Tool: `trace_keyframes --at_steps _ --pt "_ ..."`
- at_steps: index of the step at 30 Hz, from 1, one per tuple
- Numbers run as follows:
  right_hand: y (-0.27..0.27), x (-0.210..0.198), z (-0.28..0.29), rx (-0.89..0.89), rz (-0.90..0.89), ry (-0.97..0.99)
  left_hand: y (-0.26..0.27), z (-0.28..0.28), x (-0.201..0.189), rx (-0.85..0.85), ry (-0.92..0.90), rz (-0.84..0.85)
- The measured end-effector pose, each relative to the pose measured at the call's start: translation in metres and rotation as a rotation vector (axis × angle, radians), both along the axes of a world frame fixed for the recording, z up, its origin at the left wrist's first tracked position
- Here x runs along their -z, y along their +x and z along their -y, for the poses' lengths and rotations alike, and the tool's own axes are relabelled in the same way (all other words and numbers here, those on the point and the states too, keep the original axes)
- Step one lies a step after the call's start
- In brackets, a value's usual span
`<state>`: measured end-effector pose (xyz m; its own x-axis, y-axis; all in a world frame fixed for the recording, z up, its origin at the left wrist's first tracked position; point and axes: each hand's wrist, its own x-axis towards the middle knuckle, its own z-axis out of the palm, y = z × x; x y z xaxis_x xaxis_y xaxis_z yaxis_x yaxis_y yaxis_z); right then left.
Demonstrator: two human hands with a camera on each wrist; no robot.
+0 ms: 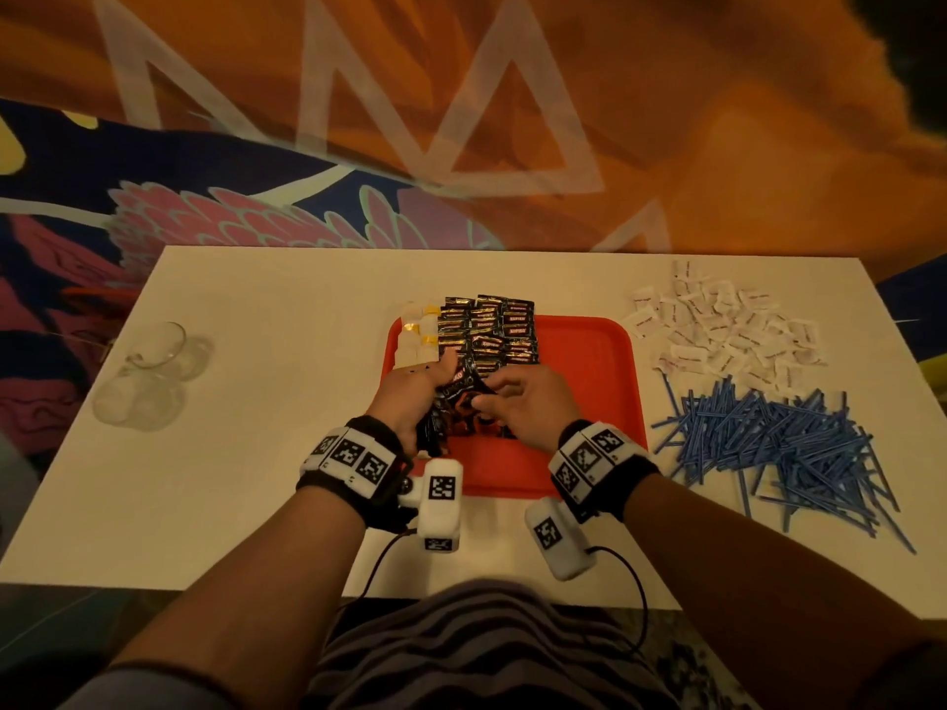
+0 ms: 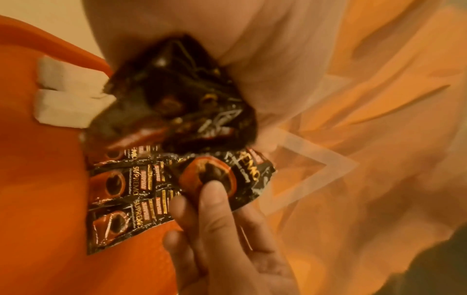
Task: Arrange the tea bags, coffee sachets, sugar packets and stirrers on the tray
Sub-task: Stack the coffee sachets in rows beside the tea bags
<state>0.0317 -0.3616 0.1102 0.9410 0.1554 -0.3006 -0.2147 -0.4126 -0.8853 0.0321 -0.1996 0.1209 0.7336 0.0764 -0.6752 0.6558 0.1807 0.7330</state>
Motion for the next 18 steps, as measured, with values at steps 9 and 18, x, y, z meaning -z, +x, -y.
trace_keyframes --at_steps 9,18 --pt "-0.013 0.017 -0.007 -0.05 0.032 -0.234 -0.018 -0.02 0.025 -0.035 -0.078 -0.14" --pt "-0.025 0.057 -0.025 -0.127 -0.054 -0.388 -0.024 -0.038 0.044 -0.043 0.058 -0.19"
